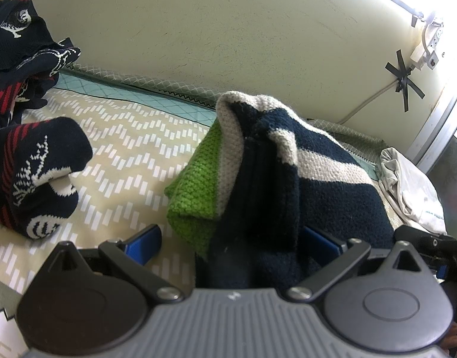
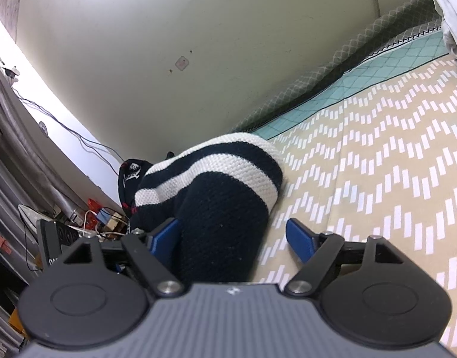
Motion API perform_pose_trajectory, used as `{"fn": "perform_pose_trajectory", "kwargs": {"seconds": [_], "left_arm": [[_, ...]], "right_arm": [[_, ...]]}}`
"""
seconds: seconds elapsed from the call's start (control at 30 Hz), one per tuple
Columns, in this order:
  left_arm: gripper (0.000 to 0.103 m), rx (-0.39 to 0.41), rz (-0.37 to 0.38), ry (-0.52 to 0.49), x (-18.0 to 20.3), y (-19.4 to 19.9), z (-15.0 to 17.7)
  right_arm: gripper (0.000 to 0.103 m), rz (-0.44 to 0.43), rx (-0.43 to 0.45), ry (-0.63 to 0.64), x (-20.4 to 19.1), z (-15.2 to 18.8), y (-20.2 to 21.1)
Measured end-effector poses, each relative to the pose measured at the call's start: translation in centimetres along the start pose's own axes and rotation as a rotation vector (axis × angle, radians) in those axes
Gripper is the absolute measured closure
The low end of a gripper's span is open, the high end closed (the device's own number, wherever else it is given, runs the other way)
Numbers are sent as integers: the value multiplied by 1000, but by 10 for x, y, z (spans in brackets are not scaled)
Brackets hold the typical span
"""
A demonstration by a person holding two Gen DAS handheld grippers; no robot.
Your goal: Fold small clothes
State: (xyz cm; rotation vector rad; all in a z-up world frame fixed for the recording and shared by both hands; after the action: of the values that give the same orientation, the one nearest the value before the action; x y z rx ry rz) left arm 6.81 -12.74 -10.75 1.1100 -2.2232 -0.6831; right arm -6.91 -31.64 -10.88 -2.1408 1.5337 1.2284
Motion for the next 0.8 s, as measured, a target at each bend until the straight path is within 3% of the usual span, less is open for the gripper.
{"fn": "perform_pose_trajectory", "kwargs": {"seconds": [0.8], "left_arm": [[0,2,-1,-4,0,0,1]], "right_arm": [[27,-2,0,4,1,0,-1]]}}
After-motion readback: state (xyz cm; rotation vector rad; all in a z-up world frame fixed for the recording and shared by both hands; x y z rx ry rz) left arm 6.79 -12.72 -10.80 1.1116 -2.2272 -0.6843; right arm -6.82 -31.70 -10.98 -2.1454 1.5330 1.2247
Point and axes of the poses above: each gripper's, at about its wrist camera, not at the fingertips, and y roughly against the way its jaws point, x to its right, z to its underside, the point moved 7 cm from there along -y, roughly the way its jaws point, and after that the axes turned 8 degrees about -z, right-handed, at the moved point
